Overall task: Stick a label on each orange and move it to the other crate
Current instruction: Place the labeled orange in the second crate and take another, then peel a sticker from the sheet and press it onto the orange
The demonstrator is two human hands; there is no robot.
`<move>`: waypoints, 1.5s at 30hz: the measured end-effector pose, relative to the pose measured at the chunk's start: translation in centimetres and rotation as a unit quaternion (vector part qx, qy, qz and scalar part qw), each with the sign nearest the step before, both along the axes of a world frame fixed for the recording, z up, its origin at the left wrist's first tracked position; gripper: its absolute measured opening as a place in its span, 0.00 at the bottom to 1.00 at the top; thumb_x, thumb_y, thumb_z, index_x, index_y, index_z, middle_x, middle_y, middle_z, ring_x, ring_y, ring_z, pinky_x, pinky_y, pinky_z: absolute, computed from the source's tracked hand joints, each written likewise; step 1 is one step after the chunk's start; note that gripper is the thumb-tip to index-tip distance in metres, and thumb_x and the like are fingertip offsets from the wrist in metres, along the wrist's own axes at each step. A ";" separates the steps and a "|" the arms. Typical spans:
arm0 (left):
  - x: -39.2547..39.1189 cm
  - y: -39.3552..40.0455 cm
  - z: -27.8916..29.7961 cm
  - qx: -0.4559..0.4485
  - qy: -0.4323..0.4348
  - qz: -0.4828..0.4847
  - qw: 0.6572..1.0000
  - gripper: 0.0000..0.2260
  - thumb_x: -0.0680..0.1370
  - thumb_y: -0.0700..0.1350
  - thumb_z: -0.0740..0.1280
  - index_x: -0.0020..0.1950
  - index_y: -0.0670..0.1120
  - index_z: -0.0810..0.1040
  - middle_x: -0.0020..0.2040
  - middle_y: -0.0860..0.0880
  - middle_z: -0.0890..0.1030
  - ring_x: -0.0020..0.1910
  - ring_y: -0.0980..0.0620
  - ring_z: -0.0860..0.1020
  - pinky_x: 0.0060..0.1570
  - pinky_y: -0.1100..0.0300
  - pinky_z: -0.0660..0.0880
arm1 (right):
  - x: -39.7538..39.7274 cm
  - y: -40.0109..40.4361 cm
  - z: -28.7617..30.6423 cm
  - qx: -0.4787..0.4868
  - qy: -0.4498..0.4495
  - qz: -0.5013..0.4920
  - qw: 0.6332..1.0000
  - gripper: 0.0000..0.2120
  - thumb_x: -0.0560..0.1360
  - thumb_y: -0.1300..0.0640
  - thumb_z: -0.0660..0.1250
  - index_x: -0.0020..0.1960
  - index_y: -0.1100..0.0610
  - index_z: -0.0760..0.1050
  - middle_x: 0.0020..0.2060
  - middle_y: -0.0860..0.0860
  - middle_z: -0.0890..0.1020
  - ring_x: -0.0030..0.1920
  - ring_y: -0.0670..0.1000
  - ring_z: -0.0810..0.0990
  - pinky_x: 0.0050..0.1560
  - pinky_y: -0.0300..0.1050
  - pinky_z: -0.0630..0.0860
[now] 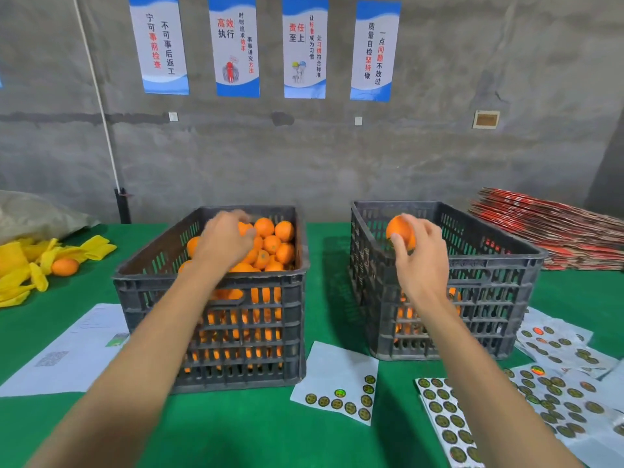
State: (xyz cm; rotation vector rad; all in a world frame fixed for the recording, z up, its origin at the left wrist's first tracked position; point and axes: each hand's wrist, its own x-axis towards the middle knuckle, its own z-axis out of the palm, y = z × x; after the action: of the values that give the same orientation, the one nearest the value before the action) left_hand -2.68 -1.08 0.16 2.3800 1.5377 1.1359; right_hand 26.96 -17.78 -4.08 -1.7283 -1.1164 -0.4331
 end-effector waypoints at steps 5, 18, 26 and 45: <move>-2.4 4.6 -1.6 -0.191 0.164 0.050 0.966 0.23 0.77 0.51 0.74 0.70 0.45 0.78 0.68 0.41 0.78 0.67 0.41 0.76 0.65 0.49 0.74 | 2.7 1.4 -0.1 -0.100 0.012 -0.039 0.994 0.17 0.83 0.56 0.65 0.71 0.53 0.76 0.70 0.57 0.76 0.66 0.64 0.72 0.68 0.58 0.69; -2.8 8.3 -3.1 -0.312 0.321 0.140 0.883 0.30 0.80 0.52 0.66 0.81 0.47 0.64 0.77 0.40 0.67 0.74 0.38 0.69 0.69 0.46 0.69 | 1.3 0.8 -3.9 0.016 -0.040 0.029 0.999 0.13 0.83 0.61 0.61 0.64 0.63 0.79 0.64 0.57 0.80 0.68 0.55 0.73 0.72 0.46 0.67; -1.4 3.7 -1.7 -0.098 0.062 0.083 0.990 0.32 0.67 0.61 0.77 0.60 0.39 0.79 0.60 0.38 0.78 0.56 0.37 0.79 0.53 0.47 0.77 | -2.9 0.3 -8.3 0.003 -0.185 0.017 0.983 0.14 0.80 0.61 0.67 0.64 0.61 0.79 0.70 0.57 0.76 0.75 0.57 0.69 0.77 0.54 0.65; 6.7 -6.5 -4.9 0.095 -0.133 -0.131 0.978 0.27 0.70 0.60 0.75 0.66 0.53 0.73 0.58 0.53 0.69 0.55 0.50 0.74 0.50 0.53 0.76 | -9.1 -2.5 -21.7 -0.343 -0.032 0.244 0.907 0.18 0.79 0.39 0.66 0.64 0.46 0.82 0.64 0.41 0.77 0.64 0.45 0.70 0.65 0.44 0.66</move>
State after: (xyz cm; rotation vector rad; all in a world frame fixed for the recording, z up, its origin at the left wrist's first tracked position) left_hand 4.04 -7.58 -4.72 2.3333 1.0412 1.5184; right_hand 17.85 -20.24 -25.77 -1.9185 -1.8364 0.2585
